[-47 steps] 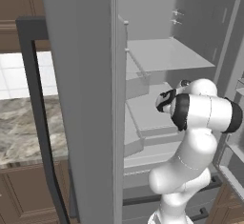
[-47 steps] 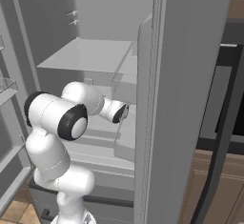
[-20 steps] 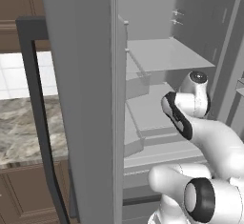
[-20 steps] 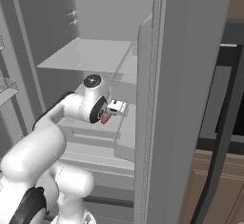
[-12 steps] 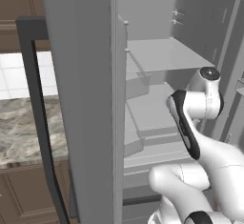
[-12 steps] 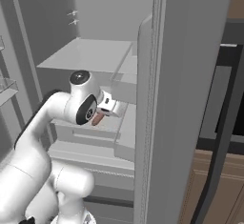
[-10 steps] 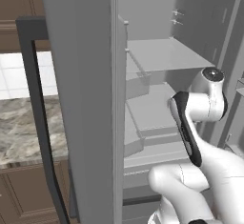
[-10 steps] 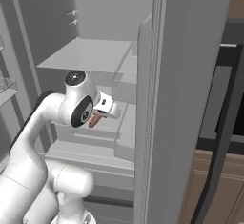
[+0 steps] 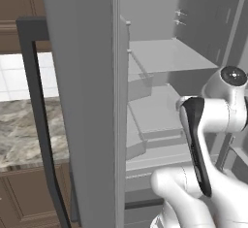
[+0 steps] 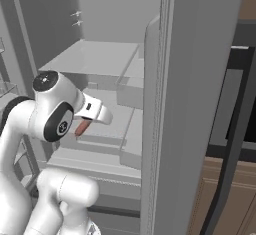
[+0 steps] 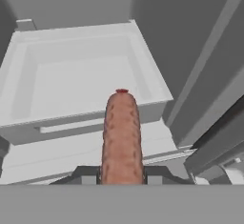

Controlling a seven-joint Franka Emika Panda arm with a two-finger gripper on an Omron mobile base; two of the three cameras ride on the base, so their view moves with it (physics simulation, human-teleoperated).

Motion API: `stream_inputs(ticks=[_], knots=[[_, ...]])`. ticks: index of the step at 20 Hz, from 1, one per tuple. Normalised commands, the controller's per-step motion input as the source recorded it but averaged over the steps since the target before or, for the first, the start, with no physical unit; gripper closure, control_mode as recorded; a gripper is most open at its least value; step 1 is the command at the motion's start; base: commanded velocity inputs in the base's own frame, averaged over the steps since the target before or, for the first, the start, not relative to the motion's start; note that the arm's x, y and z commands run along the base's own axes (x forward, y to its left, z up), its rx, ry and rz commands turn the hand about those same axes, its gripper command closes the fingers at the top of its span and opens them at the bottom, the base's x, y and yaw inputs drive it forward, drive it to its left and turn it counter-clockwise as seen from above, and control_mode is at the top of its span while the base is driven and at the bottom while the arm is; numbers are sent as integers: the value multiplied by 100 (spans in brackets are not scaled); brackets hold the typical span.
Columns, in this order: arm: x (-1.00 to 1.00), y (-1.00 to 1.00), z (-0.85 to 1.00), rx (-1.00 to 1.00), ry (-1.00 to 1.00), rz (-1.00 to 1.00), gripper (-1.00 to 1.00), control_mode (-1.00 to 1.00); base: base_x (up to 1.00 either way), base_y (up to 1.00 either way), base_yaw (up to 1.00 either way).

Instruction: Move the hot dog bun to the plate on the dining table and place the condiment next to that plate. Then navigate to the fridge and take the sausage and place it on the plate as well.

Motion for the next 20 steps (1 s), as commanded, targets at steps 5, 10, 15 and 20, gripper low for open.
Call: stream_inputs(ticks=[5,10,15,20], knots=[[-50,3,28,-3,-1,-1,100,-100,0,0,0],[-28,6,-1,-1,0,0,100,100,-18,2,0],[0,0,0,0,0,0,100,100,-99,34,-10],[0,0,0,0,0,0,100,100,-100,47,-23]])
